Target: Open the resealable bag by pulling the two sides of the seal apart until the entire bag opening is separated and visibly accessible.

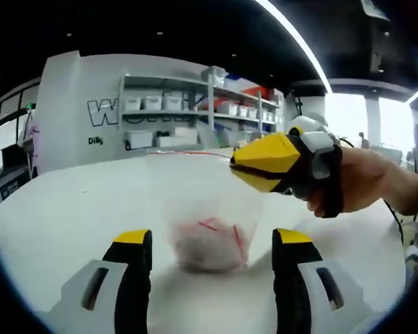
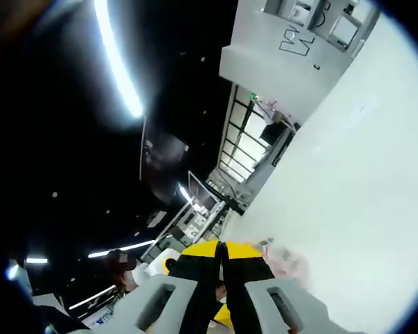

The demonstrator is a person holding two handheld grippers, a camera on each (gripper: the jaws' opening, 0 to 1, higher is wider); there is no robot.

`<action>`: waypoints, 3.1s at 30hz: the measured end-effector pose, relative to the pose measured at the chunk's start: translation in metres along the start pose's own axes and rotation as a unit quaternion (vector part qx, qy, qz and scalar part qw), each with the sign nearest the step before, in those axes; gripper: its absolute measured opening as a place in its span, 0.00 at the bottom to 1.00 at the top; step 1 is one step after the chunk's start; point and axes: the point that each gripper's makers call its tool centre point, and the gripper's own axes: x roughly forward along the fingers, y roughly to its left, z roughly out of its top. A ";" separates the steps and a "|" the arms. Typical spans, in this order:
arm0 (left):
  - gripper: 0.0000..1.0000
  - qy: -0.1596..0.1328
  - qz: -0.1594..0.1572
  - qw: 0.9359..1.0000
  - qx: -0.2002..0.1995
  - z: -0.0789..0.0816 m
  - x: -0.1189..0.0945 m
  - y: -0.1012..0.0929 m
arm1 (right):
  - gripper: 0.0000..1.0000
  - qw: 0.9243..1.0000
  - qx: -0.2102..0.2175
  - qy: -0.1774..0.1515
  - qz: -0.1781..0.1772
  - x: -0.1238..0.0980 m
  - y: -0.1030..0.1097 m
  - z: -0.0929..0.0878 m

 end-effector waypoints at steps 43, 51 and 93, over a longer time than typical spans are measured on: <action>0.42 -0.008 -0.018 1.000 0.003 -0.009 0.011 -0.001 | 0.00 1.000 0.002 0.000 0.004 -0.001 0.000 -0.001; 0.42 -0.007 -0.024 1.000 0.006 -0.009 0.012 -0.002 | 0.05 1.000 -0.012 -0.013 0.005 -0.001 0.001 0.004; 0.41 -0.007 -0.081 0.996 0.029 -0.010 0.010 -0.016 | 0.08 0.994 -0.095 0.039 -0.032 -0.027 0.008 0.019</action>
